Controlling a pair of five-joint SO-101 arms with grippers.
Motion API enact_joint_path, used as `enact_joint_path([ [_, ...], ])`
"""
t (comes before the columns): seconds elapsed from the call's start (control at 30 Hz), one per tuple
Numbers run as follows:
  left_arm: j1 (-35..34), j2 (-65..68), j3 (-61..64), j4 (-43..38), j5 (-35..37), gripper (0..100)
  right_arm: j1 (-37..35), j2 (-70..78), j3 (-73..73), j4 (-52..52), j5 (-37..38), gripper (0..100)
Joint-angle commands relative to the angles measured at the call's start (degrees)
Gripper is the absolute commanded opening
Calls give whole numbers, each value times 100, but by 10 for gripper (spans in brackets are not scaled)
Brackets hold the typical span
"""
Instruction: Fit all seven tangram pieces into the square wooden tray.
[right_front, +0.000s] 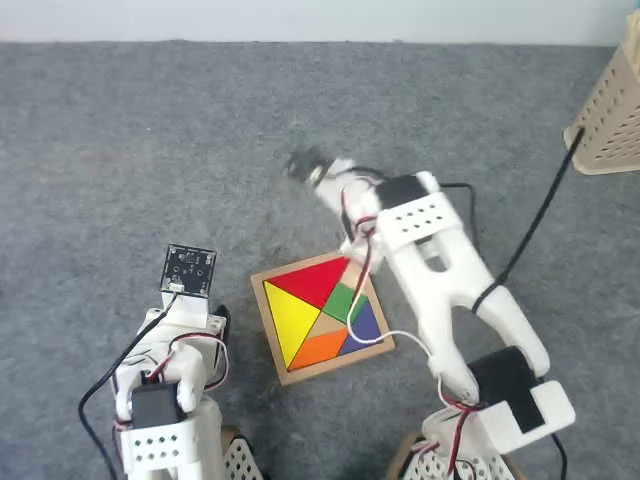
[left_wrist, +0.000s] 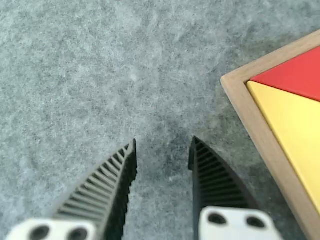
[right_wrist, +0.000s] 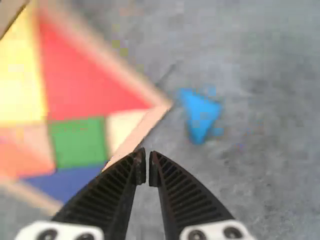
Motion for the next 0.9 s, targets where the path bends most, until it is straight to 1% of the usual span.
enact_joint_path([
  [0.0,0,-35,-66,26,-26,168,145,40,-387,-523,-615,13],
  [0.07,0,-35,-66,26,-26,168,145,251,-527,-479,-651,65],
  [0.17,0,-35,-66,26,-26,168,154,690,-791,-154,-615,216],
  [0.2,0,-35,-66,26,-26,168,154,804,-844,-48,-545,213],
  [0.23,0,-35,-66,26,-26,168,127,892,-888,-13,-484,147],
  [0.27,0,-35,-66,26,-26,168,127,963,-923,-48,-519,48],
  [0.3,0,-35,-66,26,-26,168,136,989,-993,-101,-730,0],
  [0.33,0,-35,-66,26,-26,168,154,1024,-1055,-127,-958,38],
  [0.37,0,-35,-66,26,-26,168,171,1033,-1108,-127,-1134,112],
  [0.4,0,-35,-66,26,-26,168,215,1042,-1125,-127,-1204,180],
  [0.43,0,-35,-66,26,-26,168,251,1042,-1134,-127,-1160,225],
  [0.47,0,-35,-66,26,-26,168,277,1042,-1134,-127,-1064,217],
  [0.5,0,-35,-66,26,-26,168,286,1042,-1134,-145,-958,146],
  [0.53,0,-35,-66,26,-26,168,330,1051,-1143,-189,-923,44],
  [0.57,0,-35,-66,26,-26,168,374,1051,-1152,-286,-1037,0],
  [0.6,0,-35,-66,26,-26,168,409,1051,-1178,-382,-1196,37],
  [0.67,0,-35,-66,26,-26,168,470,1051,-1204,-629,-1327,154],
  [0.7,0,-35,-66,26,-26,168,470,1059,-1222,-681,-1257,203],
  [0.73,0,-35,-66,26,-26,168,453,1086,-1240,-681,-1081,226],
  [0.77,0,-35,-66,26,-26,168,435,1121,-1266,-646,-800,210],
  [0.8,0,-35,-66,26,-26,168,374,1182,-1319,-567,-519,153],
  [0.83,0,-35,-66,26,-26,168,347,1270,-1380,-541,-334,67],
  [0.87,0,-35,-66,26,-26,168,347,1385,-1459,-558,-378,0],
])
